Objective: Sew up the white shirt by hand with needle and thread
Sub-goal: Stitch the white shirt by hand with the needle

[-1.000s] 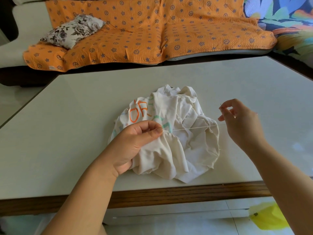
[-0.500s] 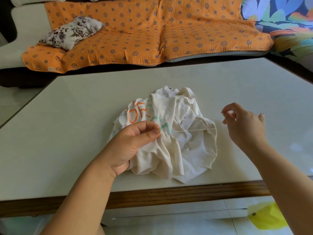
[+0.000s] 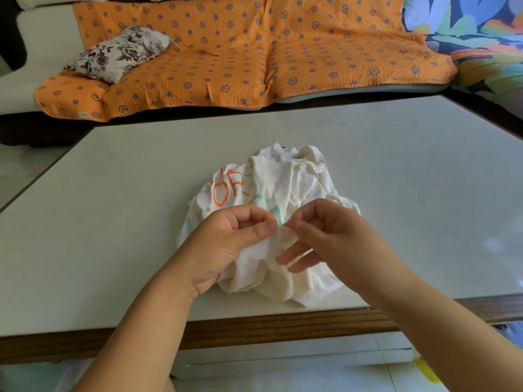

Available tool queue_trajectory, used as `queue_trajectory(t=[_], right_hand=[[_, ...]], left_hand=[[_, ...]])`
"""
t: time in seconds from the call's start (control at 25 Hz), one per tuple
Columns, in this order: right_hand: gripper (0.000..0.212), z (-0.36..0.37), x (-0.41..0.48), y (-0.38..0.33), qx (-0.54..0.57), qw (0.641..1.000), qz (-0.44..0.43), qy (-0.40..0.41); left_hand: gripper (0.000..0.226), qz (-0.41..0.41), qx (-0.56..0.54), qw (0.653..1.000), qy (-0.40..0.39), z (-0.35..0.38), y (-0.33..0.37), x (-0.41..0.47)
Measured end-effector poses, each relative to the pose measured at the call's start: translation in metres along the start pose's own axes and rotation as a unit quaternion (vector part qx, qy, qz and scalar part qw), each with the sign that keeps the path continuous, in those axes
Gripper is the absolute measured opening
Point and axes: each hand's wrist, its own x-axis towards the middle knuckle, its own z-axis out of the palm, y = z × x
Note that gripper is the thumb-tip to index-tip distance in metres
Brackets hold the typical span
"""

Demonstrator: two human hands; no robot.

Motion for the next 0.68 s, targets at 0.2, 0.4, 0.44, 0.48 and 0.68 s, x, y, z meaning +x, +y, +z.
queue_trajectory(t=[0.2,0.4,0.44,0.48,0.68], right_hand=[[0.01,-0.0006,0.0071,0.0072,-0.006,0.998,-0.043,0.053],[0.01,-0.0014,0.0094,0.0092,-0.003,0.996,-0.062,0.065],[0.01,-0.0018,0.0094,0.0097,-0.004,0.996,-0.064,0.066],[0.01,-0.0023,0.0094,0.0104,-0.005,0.995,-0.067,0.067],[0.012,-0.0015,0.003,0.0117,-0.074,0.988,-0.096,0.092]], left_hand=[[0.022,-0.017,0.014,1.0,0.003,-0.0055,0.003,-0.0006],[0.033,-0.013,0.091,0.996,0.002,-0.0068,0.0042,-0.0008],[0.031,-0.014,0.103,0.995,0.002,-0.0065,0.0043,-0.0008],[0.028,-0.014,0.116,0.993,0.003,-0.0063,0.0043,-0.0007],[0.015,0.007,0.108,0.994,0.01,-0.0023,0.0042,-0.0019]])
